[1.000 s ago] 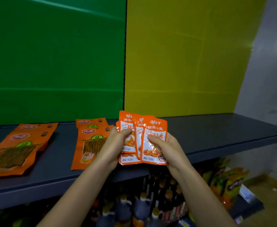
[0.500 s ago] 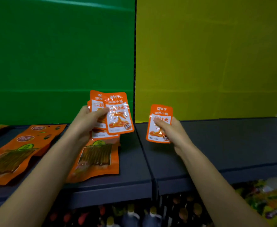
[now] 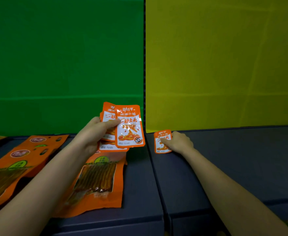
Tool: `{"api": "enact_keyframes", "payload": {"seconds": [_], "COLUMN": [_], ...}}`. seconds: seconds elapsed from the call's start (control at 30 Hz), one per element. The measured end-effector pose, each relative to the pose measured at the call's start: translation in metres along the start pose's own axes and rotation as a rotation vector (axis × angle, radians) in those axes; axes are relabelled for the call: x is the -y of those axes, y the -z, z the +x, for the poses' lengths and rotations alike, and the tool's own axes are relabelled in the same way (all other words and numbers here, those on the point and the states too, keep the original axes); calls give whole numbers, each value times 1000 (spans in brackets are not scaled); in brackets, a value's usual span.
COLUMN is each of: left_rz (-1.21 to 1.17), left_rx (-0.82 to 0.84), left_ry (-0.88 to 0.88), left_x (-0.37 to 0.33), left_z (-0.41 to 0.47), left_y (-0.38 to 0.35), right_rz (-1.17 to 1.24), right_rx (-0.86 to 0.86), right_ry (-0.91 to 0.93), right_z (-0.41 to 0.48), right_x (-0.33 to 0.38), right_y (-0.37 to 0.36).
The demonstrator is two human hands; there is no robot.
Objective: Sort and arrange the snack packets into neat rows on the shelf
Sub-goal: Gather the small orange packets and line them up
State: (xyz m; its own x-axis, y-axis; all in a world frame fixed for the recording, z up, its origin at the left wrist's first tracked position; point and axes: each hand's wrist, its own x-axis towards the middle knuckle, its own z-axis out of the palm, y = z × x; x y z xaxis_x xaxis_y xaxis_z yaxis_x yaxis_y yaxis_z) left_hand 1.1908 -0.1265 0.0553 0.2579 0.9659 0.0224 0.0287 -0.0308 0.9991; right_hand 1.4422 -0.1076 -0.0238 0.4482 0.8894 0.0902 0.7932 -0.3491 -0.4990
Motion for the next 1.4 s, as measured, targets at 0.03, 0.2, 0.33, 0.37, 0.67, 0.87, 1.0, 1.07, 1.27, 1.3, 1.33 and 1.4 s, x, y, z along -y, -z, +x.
{"api": "enact_keyframes", "payload": {"seconds": [0.03,0.2,0.33,0.37,0.67,0.87,1.0,1.07,1.27,1.3,1.33,1.4], "left_rz": [-4,-21,12,12,-20,-31,-62,-65,-78,-75,-72,-69], "left_rx": [-4,-44,-66,-67,-88,-76,-126,-120,-116,-120,-120,-113], "left_ry": [7,37,49,53,58,19,24,48,93,96,101,109], "left_x": [2,5,8,9,14,9,4,6,13,15,15,16], "left_z": [1,2,3,3,-2,4,3,1,2,3,4,4], "left_y": [-2,-15,-27,-30,-53,-55,-45,-43,-47,-46,-47,-46], "right_rz": [-26,-67,-65,-54,739,889,824,704,516,500,483,438], "right_rx": [-5,-59,-79,-71,126,10,26,111,139,138,137,128], "right_ry": [14,66,93,82,314,353,299,257,197,194,190,170], "right_z": [4,12,12,12,-33,-37,-27,-26,-34,-35,-36,-35], "right_x": [0,1,2,1,40,34,1,-16,-20,-20,-20,-21], "right_y": [-1,-7,-10,-10,34,34,37,29,22,22,22,21]}}
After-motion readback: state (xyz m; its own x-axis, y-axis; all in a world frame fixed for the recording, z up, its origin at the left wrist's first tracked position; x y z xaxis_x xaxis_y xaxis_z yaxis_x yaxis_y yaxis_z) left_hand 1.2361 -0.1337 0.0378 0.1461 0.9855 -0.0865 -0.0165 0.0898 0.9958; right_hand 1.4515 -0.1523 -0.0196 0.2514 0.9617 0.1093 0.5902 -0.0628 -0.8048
